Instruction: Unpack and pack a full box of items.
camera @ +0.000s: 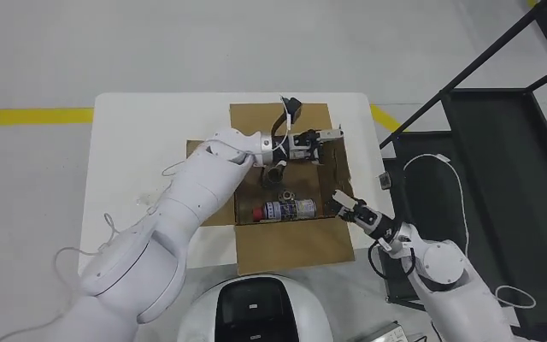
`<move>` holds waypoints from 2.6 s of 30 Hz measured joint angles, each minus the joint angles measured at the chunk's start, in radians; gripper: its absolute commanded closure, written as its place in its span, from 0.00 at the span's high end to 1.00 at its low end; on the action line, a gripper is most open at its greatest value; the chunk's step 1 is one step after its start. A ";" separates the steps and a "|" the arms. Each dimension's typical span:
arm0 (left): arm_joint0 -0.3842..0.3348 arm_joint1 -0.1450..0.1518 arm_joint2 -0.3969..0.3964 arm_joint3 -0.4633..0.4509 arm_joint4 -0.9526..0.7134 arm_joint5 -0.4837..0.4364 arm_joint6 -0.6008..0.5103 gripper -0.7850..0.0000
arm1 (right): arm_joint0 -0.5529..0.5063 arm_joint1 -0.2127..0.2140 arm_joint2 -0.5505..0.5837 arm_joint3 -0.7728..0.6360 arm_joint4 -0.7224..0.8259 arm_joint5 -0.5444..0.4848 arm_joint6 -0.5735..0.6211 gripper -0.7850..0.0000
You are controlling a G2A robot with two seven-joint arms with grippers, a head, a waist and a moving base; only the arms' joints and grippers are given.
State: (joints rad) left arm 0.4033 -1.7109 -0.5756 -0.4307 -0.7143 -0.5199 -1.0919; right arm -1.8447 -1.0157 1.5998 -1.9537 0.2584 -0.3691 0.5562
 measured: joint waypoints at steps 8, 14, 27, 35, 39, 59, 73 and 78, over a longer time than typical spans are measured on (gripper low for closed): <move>0.001 0.064 -0.099 0.005 -0.019 -0.055 -0.103 1.00 | 0.023 -0.012 0.013 0.044 -0.082 0.069 -0.209 1.00; 0.040 0.128 -0.176 -0.065 0.010 -0.078 -0.132 1.00 | 0.136 -0.020 -0.008 0.145 -0.090 0.109 -0.255 1.00; 0.234 0.324 -0.454 -0.444 0.249 -0.002 -0.043 1.00 | 0.316 -0.041 -0.094 0.403 -0.184 0.139 -0.357 1.00; 0.428 0.408 -0.656 -0.699 0.370 0.134 0.034 1.00 | 0.345 -0.056 -0.154 0.459 -0.207 0.165 -0.363 1.00; 0.494 0.432 -0.733 -0.778 0.382 0.160 0.052 1.00 | 0.350 -0.062 -0.181 0.453 -0.193 0.174 -0.328 1.00; 0.644 0.496 -0.916 -0.944 0.339 0.187 -0.028 1.00 | 0.433 -0.099 -0.332 0.411 -0.213 0.245 -0.277 1.00; 0.627 0.522 -0.920 -0.926 0.267 0.184 -0.222 1.00 | 0.347 -0.083 -0.301 0.122 -0.516 0.256 -0.265 1.00; 0.606 0.539 -0.951 -0.882 0.300 0.192 -0.267 1.00 | 0.421 -0.093 -0.404 0.091 -0.672 0.338 -0.190 1.00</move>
State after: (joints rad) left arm 1.0089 -1.1721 -1.5266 -1.3124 -0.4146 -0.3283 -1.3594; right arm -1.4242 -1.1087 1.1963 -1.8626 -0.4133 -0.0307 0.3665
